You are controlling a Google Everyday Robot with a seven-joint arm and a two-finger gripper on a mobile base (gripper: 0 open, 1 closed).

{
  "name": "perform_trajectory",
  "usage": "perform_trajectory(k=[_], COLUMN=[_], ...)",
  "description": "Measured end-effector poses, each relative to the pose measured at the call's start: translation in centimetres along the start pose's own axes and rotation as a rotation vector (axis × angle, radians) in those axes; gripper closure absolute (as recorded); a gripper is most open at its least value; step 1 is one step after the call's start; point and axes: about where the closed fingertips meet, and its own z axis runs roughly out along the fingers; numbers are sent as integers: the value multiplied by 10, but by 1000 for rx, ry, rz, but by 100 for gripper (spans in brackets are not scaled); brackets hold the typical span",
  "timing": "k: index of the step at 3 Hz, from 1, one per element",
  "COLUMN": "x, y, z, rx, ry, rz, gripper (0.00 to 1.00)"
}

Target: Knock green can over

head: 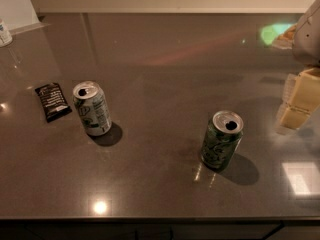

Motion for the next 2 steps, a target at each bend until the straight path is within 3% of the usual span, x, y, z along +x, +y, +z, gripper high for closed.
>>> perform_trajectory(k=[2], x=[-2], y=[1], z=[0], rx=[-22], ry=[-27], rz=[-12], gripper=[0])
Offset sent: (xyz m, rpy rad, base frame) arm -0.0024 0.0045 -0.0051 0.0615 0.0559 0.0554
